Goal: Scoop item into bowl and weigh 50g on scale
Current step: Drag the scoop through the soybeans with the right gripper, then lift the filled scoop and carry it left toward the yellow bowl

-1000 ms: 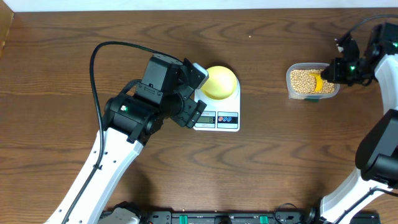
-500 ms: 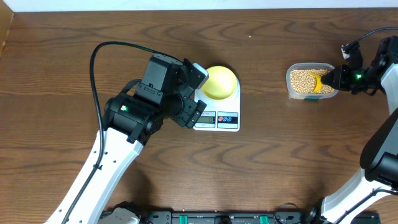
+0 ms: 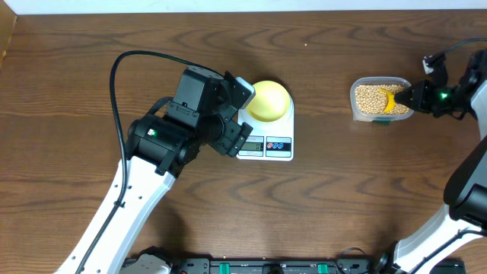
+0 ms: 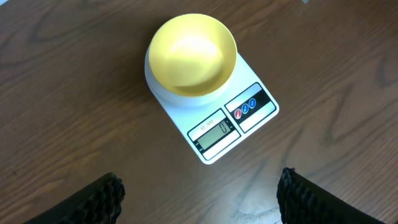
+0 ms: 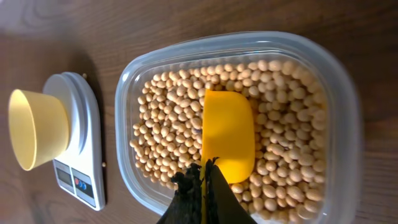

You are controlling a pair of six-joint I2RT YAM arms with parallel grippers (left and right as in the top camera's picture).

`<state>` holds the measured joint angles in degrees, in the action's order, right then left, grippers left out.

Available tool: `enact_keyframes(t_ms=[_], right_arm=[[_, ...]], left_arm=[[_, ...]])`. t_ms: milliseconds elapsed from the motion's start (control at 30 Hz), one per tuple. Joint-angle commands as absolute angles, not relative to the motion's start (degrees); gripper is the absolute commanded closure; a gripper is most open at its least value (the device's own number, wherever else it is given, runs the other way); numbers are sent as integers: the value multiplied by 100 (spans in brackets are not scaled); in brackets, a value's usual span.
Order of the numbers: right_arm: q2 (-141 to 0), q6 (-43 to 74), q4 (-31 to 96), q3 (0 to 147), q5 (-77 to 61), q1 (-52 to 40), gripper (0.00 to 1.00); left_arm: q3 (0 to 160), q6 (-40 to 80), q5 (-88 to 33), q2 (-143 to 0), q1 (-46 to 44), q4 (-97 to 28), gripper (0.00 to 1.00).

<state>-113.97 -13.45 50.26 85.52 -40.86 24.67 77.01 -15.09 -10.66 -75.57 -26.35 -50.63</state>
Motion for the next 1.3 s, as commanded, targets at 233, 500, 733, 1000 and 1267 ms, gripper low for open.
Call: enact_keyframes(t_ms=[233, 500, 733, 1000, 1267], right_arm=[[-11450, -1269, 5052, 8484, -5271, 3028, 99], [-11450, -1271, 5050, 8484, -5688, 3199, 99], [-11450, -1269, 5030, 8484, -6300, 3245, 99], [-11450, -1264, 5037, 8484, -6820, 3297, 99], [-11450, -1238, 5033, 8484, -7725, 3267, 99]], left_arm=[[7747, -1562, -1135, -7557, -2604, -5074, 19], [7747, -1562, -1135, -7557, -2604, -5074, 19], [7747, -1562, -1138, -7557, -2604, -5074, 19], [7747, -1562, -1138, -7557, -2604, -5074, 19], [7747, -1562, -1135, -7557, -2604, -5074, 19]])
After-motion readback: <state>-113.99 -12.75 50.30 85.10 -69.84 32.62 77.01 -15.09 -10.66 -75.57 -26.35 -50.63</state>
